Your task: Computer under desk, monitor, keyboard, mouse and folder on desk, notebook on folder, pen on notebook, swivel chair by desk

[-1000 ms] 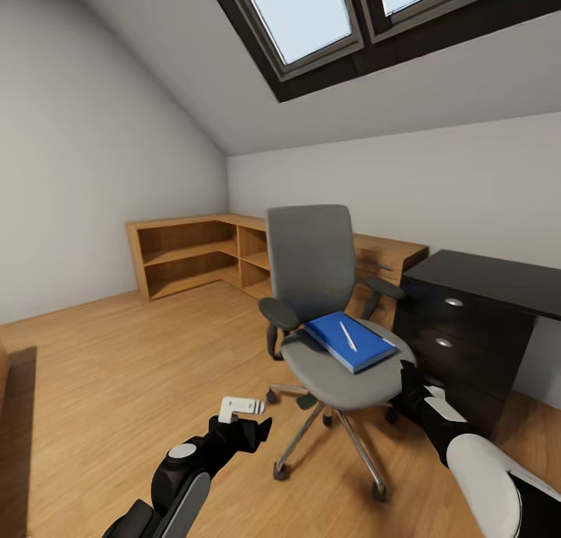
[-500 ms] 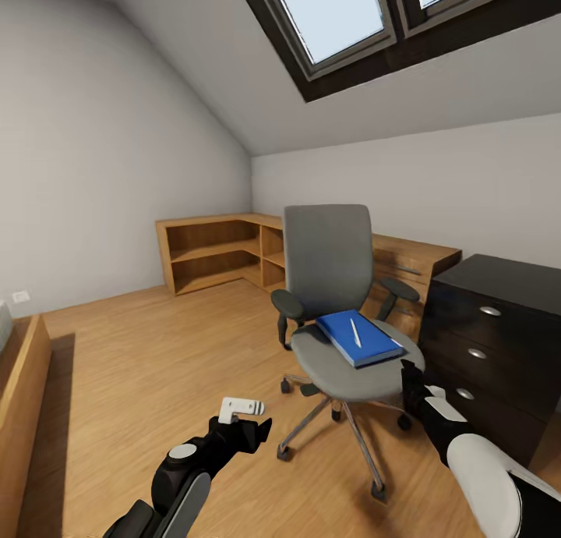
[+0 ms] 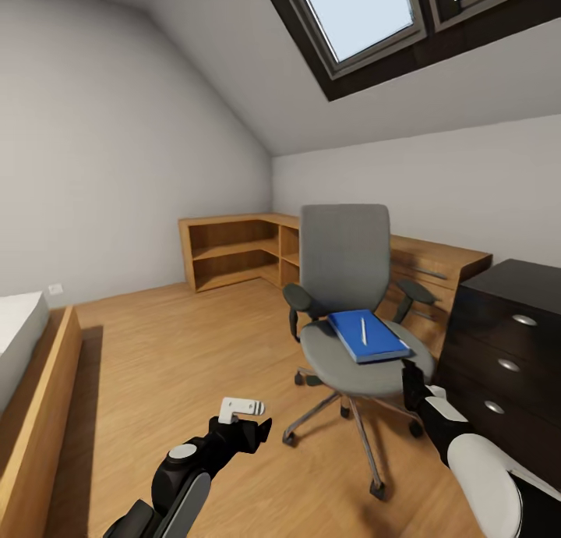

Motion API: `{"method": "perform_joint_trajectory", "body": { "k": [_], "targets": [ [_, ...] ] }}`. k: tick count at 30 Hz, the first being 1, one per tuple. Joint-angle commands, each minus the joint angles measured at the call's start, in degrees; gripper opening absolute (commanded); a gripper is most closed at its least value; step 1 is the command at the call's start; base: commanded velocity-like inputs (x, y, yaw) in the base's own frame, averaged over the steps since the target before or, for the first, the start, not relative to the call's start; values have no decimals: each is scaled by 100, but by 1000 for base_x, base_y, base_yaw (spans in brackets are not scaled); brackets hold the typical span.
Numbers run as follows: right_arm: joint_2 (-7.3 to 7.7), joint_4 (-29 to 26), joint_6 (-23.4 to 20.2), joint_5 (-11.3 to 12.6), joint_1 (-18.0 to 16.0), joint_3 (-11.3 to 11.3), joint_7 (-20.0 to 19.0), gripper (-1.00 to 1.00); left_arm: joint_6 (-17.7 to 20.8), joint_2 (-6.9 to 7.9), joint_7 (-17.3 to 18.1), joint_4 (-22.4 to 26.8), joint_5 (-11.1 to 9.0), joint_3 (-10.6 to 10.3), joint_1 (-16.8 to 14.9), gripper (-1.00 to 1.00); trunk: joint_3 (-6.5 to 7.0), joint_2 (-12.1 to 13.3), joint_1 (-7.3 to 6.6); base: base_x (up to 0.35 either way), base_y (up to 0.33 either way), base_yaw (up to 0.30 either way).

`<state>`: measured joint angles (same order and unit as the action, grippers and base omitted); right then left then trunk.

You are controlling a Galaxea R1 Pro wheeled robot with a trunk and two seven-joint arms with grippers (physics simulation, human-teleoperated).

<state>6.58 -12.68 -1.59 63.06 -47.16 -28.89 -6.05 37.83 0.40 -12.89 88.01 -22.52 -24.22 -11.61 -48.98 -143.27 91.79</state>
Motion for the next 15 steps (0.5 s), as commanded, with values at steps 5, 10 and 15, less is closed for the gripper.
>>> {"method": "perform_joint_trajectory", "body": {
  "k": [5, 10, 15],
  "targets": [
    [1, 8, -17, 49, -4, -12, -28, 100, 14, 4, -55, 4, -59, -13, -8, 100, -6, -3, -1, 163, 0, 105],
    [1, 5, -17, 49, -4, -13, -28, 100, 14, 4, -55, 1, -64, -13, -7, 100, -6, -3, -1, 299, 0, 17],
    [1, 10, -17, 49, -4, -13, -28, 100, 14, 3, -55, -3, -68, -13, -8, 100, -6, -3, -1, 183, 0, 2]
  ]
}}
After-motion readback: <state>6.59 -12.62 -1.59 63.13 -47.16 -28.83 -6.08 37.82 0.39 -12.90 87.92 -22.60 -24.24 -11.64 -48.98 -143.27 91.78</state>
